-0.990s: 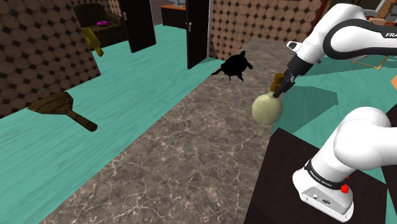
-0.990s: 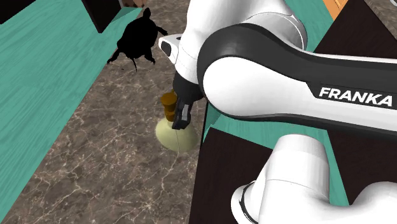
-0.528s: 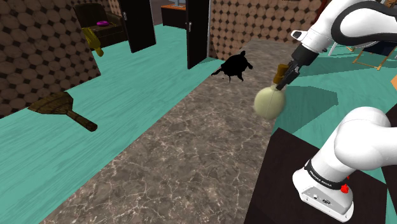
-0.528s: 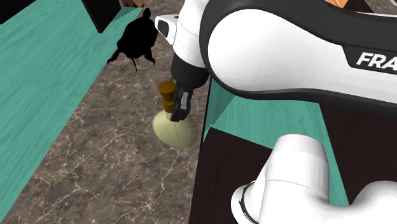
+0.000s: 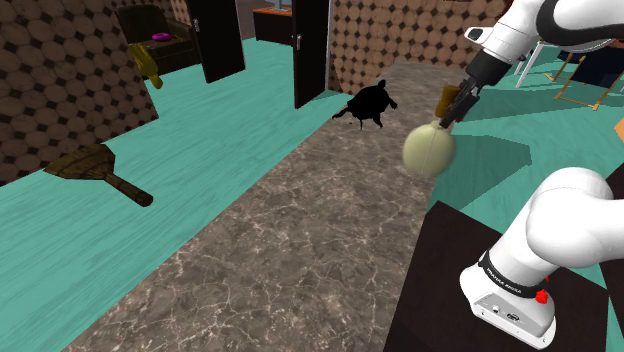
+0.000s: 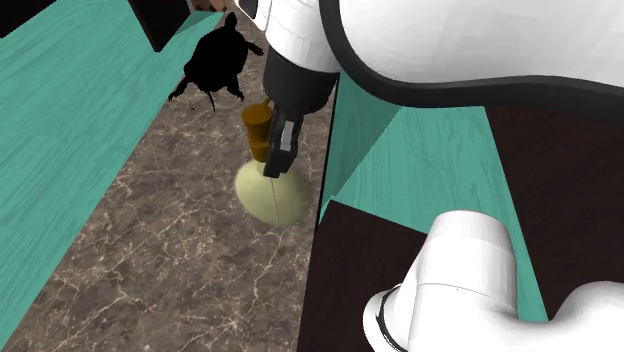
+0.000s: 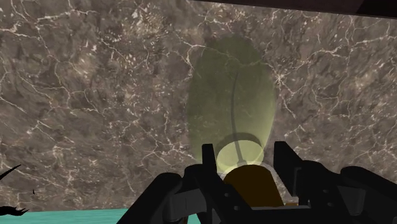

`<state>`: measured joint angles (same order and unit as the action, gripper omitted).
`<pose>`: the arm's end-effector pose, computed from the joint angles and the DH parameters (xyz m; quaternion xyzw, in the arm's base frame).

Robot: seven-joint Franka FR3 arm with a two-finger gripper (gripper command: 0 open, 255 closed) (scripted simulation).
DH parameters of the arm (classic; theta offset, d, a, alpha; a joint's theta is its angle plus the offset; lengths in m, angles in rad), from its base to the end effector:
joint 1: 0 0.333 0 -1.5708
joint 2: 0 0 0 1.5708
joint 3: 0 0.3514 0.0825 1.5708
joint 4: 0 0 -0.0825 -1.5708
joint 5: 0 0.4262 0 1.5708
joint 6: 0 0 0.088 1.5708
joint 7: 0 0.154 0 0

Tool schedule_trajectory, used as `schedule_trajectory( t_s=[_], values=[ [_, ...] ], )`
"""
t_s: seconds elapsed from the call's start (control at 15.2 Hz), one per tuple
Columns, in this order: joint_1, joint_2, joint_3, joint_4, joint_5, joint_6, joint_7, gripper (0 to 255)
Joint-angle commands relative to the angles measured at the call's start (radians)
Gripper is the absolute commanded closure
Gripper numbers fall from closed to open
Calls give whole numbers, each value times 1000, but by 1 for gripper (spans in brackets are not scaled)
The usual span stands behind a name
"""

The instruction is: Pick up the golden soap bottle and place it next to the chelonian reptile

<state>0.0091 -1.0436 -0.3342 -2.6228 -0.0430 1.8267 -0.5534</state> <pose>0.2790 -0.1066 0.5157 -0.9702 -0.1783 -0.1458 0.0748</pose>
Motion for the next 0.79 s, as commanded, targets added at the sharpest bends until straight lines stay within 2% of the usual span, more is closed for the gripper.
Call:
schedule_trajectory(
  t_s=[0.0,0.73],
  values=[
    [5,10,5,31,5,-21,4,255],
    [29,56,29,201,28,-140,26,255]
  ],
)
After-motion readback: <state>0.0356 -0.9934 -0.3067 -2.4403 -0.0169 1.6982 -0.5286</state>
